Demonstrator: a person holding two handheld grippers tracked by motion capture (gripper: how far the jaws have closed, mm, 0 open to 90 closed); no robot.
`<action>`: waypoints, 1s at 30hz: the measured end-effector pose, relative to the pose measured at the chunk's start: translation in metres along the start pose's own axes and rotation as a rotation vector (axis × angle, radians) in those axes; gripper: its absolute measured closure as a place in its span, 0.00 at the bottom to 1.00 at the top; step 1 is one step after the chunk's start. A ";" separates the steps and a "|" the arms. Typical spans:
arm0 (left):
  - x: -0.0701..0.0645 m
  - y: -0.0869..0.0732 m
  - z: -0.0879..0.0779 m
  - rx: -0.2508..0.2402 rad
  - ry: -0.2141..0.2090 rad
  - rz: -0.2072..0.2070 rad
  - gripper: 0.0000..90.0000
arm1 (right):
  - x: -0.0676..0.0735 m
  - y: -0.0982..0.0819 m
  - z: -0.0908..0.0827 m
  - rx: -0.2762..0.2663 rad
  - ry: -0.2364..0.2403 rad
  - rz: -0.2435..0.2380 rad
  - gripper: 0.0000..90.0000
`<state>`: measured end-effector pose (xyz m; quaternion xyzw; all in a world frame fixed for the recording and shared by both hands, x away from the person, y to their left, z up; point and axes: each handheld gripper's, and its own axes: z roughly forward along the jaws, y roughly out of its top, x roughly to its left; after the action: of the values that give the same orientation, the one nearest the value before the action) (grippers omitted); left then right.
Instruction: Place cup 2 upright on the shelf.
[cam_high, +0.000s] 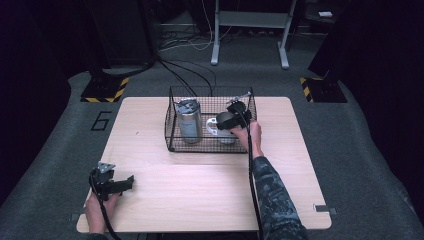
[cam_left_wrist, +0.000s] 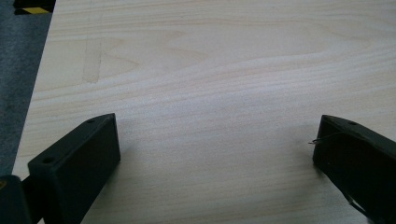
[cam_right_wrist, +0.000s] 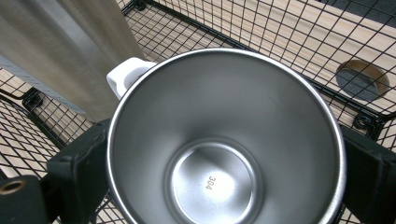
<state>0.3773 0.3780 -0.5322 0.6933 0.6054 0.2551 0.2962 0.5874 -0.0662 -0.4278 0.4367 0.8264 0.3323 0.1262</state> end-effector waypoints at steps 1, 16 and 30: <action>0.000 0.000 0.000 0.000 0.000 0.000 0.01 | 0.000 0.000 0.000 0.003 -0.004 -0.002 0.07; 0.000 0.000 0.000 -0.003 0.001 0.003 0.01 | 0.002 0.000 0.002 0.041 0.002 0.019 0.06; 0.000 0.000 0.000 -0.004 0.001 0.003 0.01 | 0.006 -0.002 0.000 0.086 -0.019 0.027 0.01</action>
<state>0.3775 0.3782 -0.5323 0.6935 0.6041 0.2571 0.2967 0.5825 -0.0624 -0.4286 0.4559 0.8327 0.2941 0.1106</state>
